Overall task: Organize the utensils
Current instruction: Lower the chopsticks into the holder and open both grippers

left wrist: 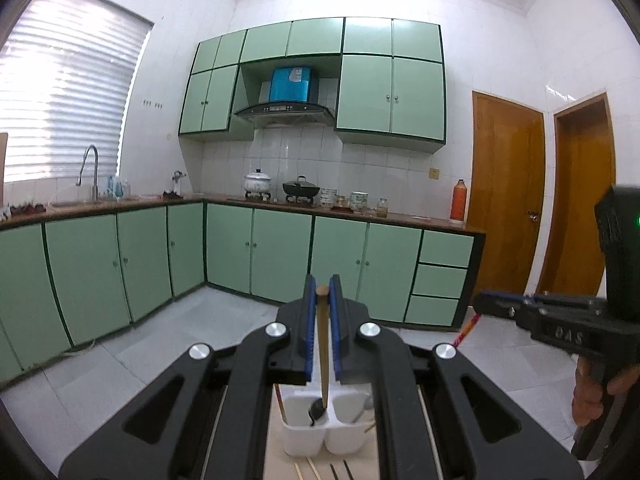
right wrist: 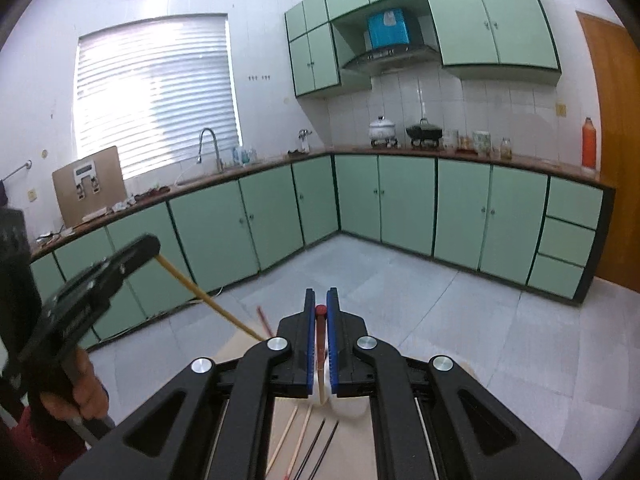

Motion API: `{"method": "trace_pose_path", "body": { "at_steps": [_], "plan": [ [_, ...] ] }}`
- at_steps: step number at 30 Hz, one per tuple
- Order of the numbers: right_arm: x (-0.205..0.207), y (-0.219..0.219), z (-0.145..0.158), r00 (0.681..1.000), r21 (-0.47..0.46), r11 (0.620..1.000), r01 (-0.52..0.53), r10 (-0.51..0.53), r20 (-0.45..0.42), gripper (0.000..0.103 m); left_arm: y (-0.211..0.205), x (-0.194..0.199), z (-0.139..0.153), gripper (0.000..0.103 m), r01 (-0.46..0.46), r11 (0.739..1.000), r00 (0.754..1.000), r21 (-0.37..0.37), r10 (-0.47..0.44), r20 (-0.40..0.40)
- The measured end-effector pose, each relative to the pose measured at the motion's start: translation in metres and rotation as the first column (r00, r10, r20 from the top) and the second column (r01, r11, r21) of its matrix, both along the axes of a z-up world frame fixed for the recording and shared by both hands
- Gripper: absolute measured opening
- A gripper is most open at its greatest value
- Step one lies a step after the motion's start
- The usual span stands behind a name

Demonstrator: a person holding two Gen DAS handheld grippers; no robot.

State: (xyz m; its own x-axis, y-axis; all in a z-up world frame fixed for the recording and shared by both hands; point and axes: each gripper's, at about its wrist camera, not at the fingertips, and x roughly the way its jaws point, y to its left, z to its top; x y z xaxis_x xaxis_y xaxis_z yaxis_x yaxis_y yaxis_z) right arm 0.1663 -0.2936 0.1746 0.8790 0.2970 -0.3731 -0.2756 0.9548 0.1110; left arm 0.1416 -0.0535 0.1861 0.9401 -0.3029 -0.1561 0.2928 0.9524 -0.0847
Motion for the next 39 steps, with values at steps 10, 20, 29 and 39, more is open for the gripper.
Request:
{"method": "trace_pose_path", "body": {
  "at_steps": [10, 20, 29, 39],
  "plan": [
    [0.059, 0.008, -0.039, 0.995, -0.033, 0.997, 0.063, -0.065, -0.074, 0.005, -0.015, 0.063, -0.038, 0.006, -0.035, 0.998, 0.992, 0.046, 0.04, -0.116],
    [0.068, 0.01, -0.078, 0.986, -0.055, 0.997, 0.052, -0.059, -0.154, 0.013, -0.017, 0.086, -0.075, 0.011, -0.02, 0.995, 0.976, 0.096, 0.04, -0.212],
    [0.024, -0.004, -0.078, 0.989, -0.06, 0.989, 0.137, -0.14, -0.048, 0.047, 0.007, 0.042, -0.08, 0.046, -0.039, 0.997, 0.987, 0.059, 0.048, -0.155],
    [-0.057, -0.005, -0.133, 0.97, -0.033, 0.97, 0.242, -0.242, 0.029, 0.06, 0.021, -0.027, -0.133, 0.06, -0.127, 0.992, 0.982, 0.017, 0.128, -0.141]
  ]
}}
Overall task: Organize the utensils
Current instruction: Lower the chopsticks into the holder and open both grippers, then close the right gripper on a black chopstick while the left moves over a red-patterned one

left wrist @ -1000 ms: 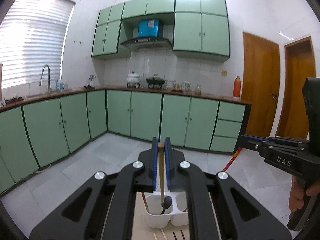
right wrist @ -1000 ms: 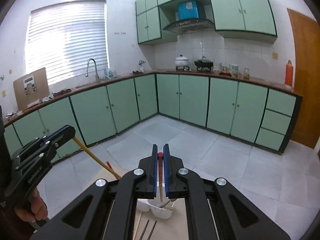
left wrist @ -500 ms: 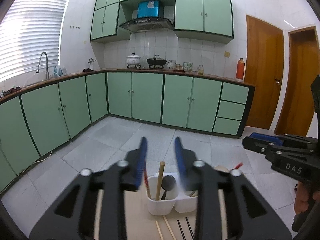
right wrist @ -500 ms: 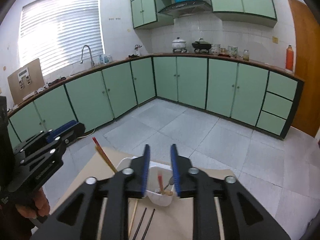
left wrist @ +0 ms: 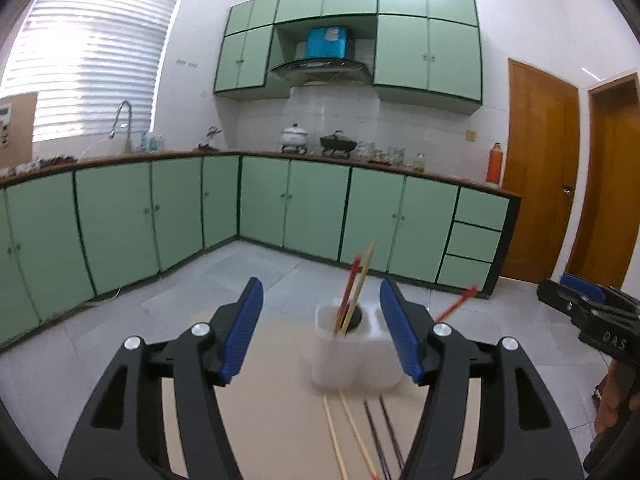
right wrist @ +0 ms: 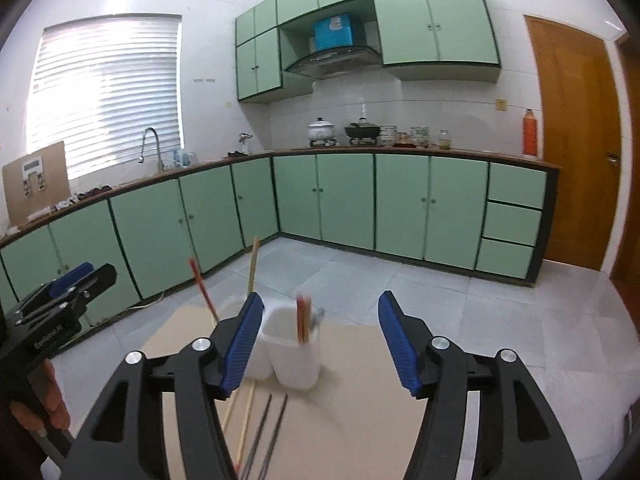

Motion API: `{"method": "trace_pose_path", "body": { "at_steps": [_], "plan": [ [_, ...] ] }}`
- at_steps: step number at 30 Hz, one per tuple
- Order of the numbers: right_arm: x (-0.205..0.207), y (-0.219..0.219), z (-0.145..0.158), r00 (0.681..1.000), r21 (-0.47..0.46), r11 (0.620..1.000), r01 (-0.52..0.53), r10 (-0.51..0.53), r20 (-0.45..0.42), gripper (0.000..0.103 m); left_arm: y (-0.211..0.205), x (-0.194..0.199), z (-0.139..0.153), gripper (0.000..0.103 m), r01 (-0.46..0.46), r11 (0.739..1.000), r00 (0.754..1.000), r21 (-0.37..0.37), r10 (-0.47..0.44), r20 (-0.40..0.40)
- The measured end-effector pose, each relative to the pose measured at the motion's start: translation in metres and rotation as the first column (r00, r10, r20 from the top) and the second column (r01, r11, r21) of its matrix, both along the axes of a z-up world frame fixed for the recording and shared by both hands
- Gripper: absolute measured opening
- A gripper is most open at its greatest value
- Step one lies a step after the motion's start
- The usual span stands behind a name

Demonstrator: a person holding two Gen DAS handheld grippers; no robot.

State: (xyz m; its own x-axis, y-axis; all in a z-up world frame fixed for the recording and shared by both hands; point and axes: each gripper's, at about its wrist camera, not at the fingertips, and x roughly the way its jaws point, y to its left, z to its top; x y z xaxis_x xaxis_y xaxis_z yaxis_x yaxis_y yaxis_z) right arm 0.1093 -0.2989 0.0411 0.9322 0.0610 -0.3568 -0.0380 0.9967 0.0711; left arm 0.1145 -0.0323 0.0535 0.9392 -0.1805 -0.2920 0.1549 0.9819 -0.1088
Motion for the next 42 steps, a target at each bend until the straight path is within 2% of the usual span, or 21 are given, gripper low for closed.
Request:
{"method": "trace_pose_path", "body": {
  "at_steps": [4, 11, 16, 19, 27, 32, 42],
  "plan": [
    [-0.024, 0.009, -0.044, 0.999, 0.008, 1.0, 0.01, -0.009, -0.049, 0.061, -0.002, -0.011, -0.04, 0.06, -0.002, 1.0, 0.996, 0.02, 0.004, -0.087],
    [-0.046, 0.019, -0.11, 0.983, 0.0, 1.0, 0.015, -0.015, -0.185, 0.061, 0.002, -0.026, -0.103, 0.06, 0.002, 0.998, 0.974, 0.068, 0.014, -0.227],
    [-0.059, 0.033, -0.145, 0.972, -0.017, 1.0, 0.016, -0.019, -0.236, 0.06, 0.005, -0.035, -0.132, 0.06, -0.006, 0.996, 0.96, 0.088, 0.03, -0.278],
    [-0.062, 0.041, -0.16, 0.966, -0.027, 1.0, 0.006, -0.013, -0.26, 0.055, 0.002, -0.039, -0.143, 0.06, -0.002, 0.994, 0.955, 0.109, 0.034, -0.294],
    [-0.063, 0.063, -0.179, 0.939, -0.027, 0.997, -0.069, 0.056, -0.339, 0.034, -0.006, -0.05, -0.163, 0.06, 0.03, 0.992, 0.933, 0.124, 0.017, -0.359],
    [-0.061, 0.067, -0.189, 0.914, 0.018, 0.993, -0.114, 0.112, -0.39, 0.022, -0.013, -0.045, -0.172, 0.06, 0.059, 0.99, 0.911, 0.127, -0.001, -0.412],
    [-0.057, 0.077, -0.197, 0.889, 0.028, 0.986, -0.164, 0.16, -0.43, 0.015, -0.03, -0.034, -0.186, 0.057, 0.123, 0.982, 0.869, 0.141, -0.038, -0.493]
  ]
}}
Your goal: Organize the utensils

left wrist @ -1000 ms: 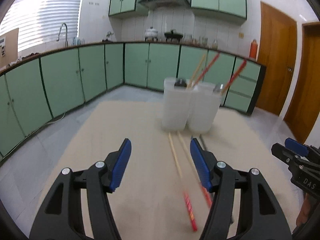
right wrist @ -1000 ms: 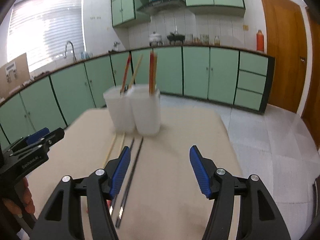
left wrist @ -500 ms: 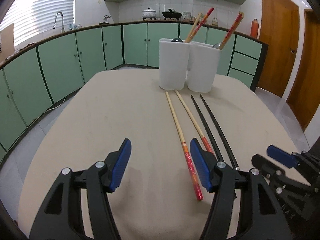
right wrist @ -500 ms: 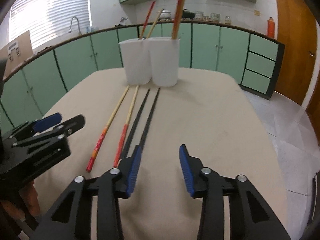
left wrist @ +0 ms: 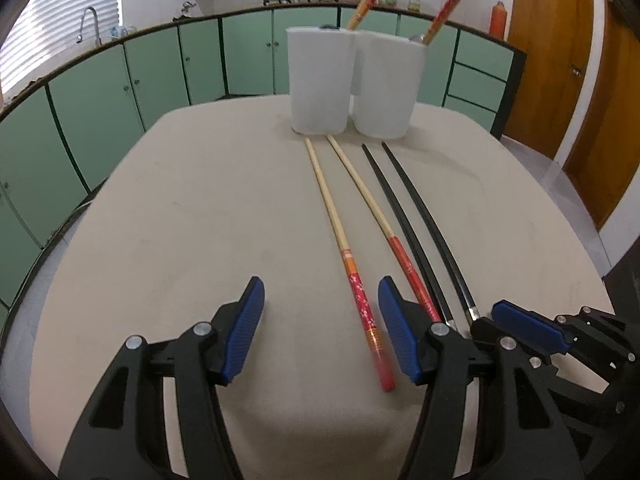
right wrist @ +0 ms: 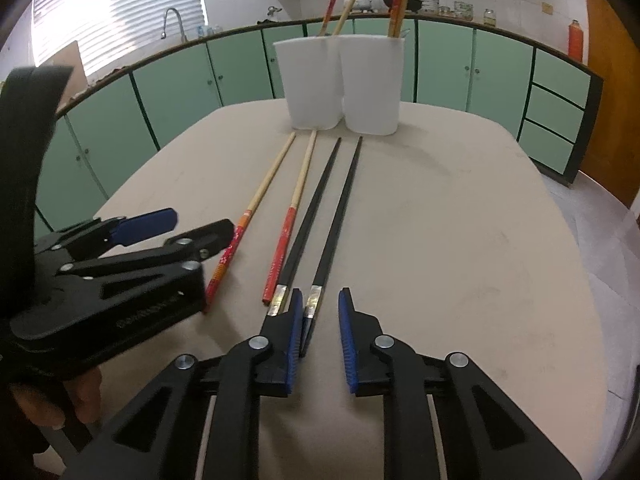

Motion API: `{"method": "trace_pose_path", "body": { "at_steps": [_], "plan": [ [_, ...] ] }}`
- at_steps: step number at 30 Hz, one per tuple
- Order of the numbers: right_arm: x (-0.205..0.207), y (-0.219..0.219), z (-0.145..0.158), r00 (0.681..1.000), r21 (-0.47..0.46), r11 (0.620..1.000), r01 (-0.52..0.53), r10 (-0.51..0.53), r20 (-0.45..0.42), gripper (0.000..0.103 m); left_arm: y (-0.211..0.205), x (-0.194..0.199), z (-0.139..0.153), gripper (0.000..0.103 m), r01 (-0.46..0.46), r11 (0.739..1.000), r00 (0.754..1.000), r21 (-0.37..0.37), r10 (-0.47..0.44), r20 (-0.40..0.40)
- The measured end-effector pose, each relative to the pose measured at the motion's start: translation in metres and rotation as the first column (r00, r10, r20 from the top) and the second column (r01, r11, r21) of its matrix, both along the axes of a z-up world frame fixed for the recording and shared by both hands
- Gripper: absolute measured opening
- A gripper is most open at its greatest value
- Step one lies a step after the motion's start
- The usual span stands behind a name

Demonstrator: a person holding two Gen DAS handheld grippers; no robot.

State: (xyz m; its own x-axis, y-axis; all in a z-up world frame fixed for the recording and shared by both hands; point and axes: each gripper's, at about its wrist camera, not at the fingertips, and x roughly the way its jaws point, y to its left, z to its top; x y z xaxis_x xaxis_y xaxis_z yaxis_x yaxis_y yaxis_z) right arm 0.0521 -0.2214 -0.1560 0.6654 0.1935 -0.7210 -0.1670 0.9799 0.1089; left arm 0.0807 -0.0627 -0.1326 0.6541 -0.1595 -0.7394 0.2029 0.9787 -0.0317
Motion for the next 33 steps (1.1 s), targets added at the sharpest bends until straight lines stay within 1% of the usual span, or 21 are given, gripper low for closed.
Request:
{"method": "trace_pose_path", "body": {
  "at_steps": [4, 5, 7, 9, 10, 12, 15, 18, 23, 25, 28, 33],
  "plan": [
    [0.001, 0.003, -0.001, 1.0, -0.005, 1.0, -0.007, 0.007, -0.011, 0.013, -0.002, 0.004, -0.004, 0.052, 0.001, 1.0, 0.999, 0.002, -0.001, -0.033],
    [0.002, 0.003, -0.001, 1.0, -0.007, 1.0, -0.008, 0.007, -0.013, 0.013, -0.003, 0.005, -0.005, 0.048, 0.001, 1.0, 0.999, -0.002, -0.001, -0.044],
    [0.003, 0.002, -0.001, 1.0, -0.009, 1.0, -0.002, 0.002, -0.016, 0.01, -0.003, 0.006, -0.006, 0.045, -0.002, 1.0, 0.999, -0.001, 0.002, -0.05],
    [0.003, 0.001, -0.001, 1.0, -0.008, 1.0, 0.001, -0.001, -0.017, 0.01, -0.004, 0.006, -0.005, 0.034, -0.002, 1.0, 0.999, -0.001, 0.002, -0.05],
    [0.003, 0.001, -0.001, 1.0, -0.008, 1.0, 0.003, -0.003, -0.017, 0.009, -0.003, 0.005, -0.005, 0.031, -0.008, 1.0, 0.999, -0.002, 0.008, -0.05],
    [0.002, -0.001, -0.001, 1.0, -0.017, 1.0, 0.012, -0.012, -0.014, 0.008, 0.0, 0.006, -0.005, 0.016, -0.018, 1.0, 0.998, -0.014, 0.017, -0.056],
    [0.0, -0.005, -0.001, 1.0, -0.02, 0.999, 0.029, -0.029, -0.01, 0.007, 0.005, 0.006, -0.004, 0.005, -0.031, 0.999, 0.998, -0.025, 0.029, -0.063],
    [-0.001, -0.012, 0.0, 0.999, -0.022, 0.998, 0.052, -0.052, -0.009, 0.007, 0.01, 0.002, -0.003, 0.005, -0.046, 0.999, 0.997, -0.027, 0.044, -0.063],
    [-0.001, -0.027, -0.001, 0.992, -0.026, 0.992, 0.125, -0.125, -0.011, 0.007, 0.021, 0.001, 0.0, 0.005, -0.107, 0.994, 0.993, -0.025, 0.106, -0.053],
    [0.002, -0.033, -0.001, 0.989, -0.027, 0.989, 0.148, -0.149, -0.015, 0.007, 0.024, 0.006, -0.002, 0.005, -0.117, 0.993, 0.991, -0.027, 0.115, -0.067],
    [0.007, -0.04, -0.001, 0.984, -0.024, 0.984, 0.179, -0.179, -0.022, 0.007, 0.025, 0.012, -0.001, 0.005, -0.122, 0.992, 0.991, -0.022, 0.12, -0.065],
    [0.024, -0.047, -0.001, 0.978, -0.017, 0.979, 0.205, -0.205, -0.037, 0.007, 0.026, 0.034, -0.001, 0.005, -0.121, 0.993, 0.99, -0.012, 0.12, -0.07]
  ]
}}
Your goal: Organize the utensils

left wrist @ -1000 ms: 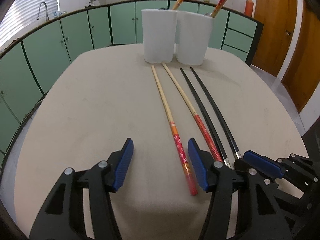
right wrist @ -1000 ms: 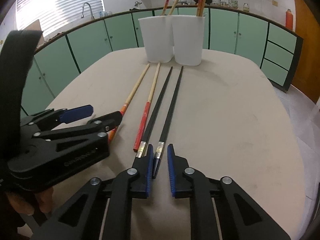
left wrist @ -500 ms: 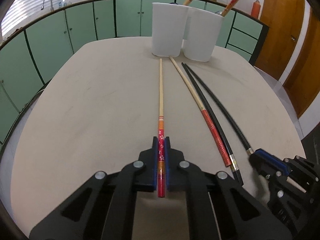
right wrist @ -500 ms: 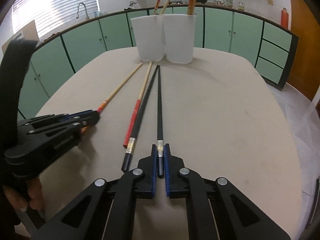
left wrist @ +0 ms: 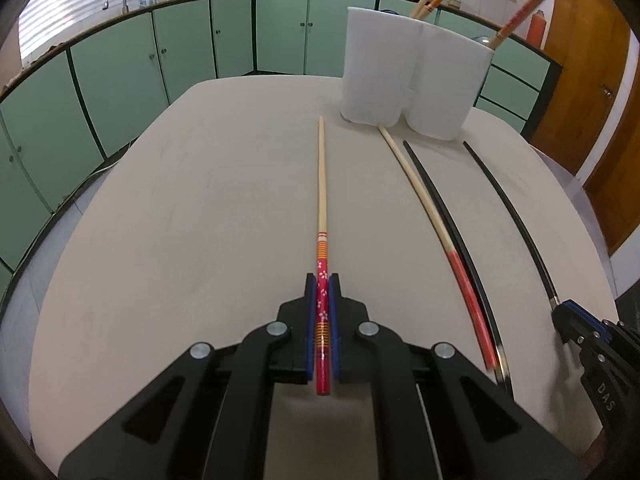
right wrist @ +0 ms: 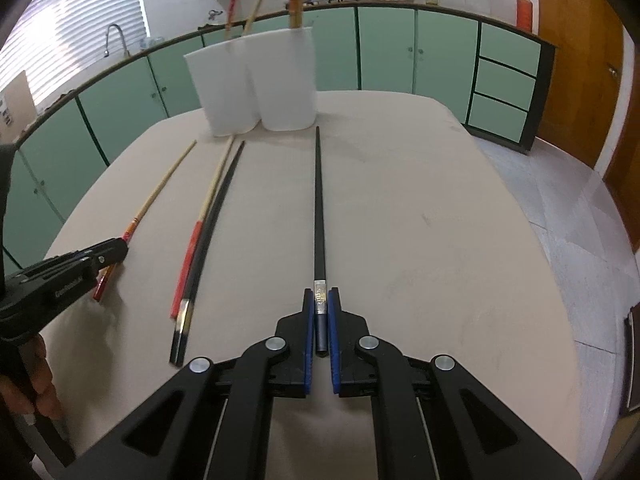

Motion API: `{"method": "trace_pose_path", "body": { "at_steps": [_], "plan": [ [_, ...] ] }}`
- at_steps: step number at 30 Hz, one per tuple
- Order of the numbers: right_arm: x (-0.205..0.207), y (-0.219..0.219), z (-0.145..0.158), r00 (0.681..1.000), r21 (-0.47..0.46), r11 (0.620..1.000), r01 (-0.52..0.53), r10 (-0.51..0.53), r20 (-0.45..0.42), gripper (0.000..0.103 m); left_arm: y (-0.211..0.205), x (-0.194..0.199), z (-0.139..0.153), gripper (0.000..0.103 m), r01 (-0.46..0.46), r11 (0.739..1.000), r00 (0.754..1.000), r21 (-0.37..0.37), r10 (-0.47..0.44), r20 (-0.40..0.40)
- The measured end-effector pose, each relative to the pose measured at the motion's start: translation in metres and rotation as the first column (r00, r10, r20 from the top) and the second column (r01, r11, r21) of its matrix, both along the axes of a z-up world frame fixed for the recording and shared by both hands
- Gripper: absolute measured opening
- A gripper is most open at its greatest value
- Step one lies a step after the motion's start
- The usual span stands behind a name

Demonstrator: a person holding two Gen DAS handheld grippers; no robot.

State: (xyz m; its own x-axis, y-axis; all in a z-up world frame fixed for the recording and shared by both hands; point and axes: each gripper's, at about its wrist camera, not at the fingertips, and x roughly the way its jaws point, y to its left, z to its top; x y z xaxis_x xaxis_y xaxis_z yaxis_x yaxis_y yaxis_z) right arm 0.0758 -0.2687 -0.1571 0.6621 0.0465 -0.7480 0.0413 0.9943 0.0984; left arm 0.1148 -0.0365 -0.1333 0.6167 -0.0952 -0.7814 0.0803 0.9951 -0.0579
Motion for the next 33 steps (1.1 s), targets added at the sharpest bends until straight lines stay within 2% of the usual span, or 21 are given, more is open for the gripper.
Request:
{"method": "trace_pose_path", "body": {
  "at_steps": [5, 7, 9, 11, 16, 24, 28, 33],
  "plan": [
    [0.004, -0.005, -0.001, 1.0, 0.026, 1.0, -0.007, 0.007, -0.006, 0.007, 0.004, 0.01, -0.004, 0.007, 0.008, 1.0, 1.0, -0.005, -0.008, 0.0],
    [-0.002, -0.007, -0.001, 1.0, 0.034, 0.999, -0.02, 0.02, -0.002, 0.008, 0.005, 0.004, -0.004, 0.014, 0.023, 1.0, 1.0, -0.004, -0.023, 0.007],
    [-0.009, -0.009, -0.001, 0.999, 0.046, 0.998, -0.037, 0.037, 0.002, 0.011, 0.007, -0.002, -0.003, 0.044, 0.035, 0.999, 0.999, -0.015, -0.034, 0.014],
    [-0.016, -0.011, -0.002, 0.999, 0.053, 0.997, -0.053, 0.052, 0.006, 0.013, 0.01, -0.01, -0.003, 0.052, 0.032, 0.999, 0.999, -0.016, -0.032, 0.02],
    [-0.023, -0.013, -0.003, 0.998, 0.067, 0.995, -0.069, 0.068, 0.017, 0.013, 0.015, -0.014, -0.003, 0.052, 0.019, 0.999, 1.0, -0.034, -0.019, 0.015],
    [-0.022, -0.007, -0.003, 0.997, 0.032, 0.997, -0.076, 0.075, 0.017, 0.012, 0.014, -0.017, -0.003, 0.051, 0.021, 0.999, 1.0, -0.028, -0.02, 0.014],
    [-0.021, -0.002, -0.003, 0.997, 0.0, 0.997, -0.075, 0.075, 0.014, 0.007, 0.014, -0.018, -0.003, 0.05, 0.021, 1.0, 1.0, -0.024, -0.02, 0.013],
    [-0.021, -0.001, -0.003, 0.997, -0.011, 0.997, -0.074, 0.075, 0.013, 0.007, 0.017, -0.023, -0.003, 0.05, 0.022, 0.999, 1.0, -0.036, -0.021, 0.011]
  ]
}}
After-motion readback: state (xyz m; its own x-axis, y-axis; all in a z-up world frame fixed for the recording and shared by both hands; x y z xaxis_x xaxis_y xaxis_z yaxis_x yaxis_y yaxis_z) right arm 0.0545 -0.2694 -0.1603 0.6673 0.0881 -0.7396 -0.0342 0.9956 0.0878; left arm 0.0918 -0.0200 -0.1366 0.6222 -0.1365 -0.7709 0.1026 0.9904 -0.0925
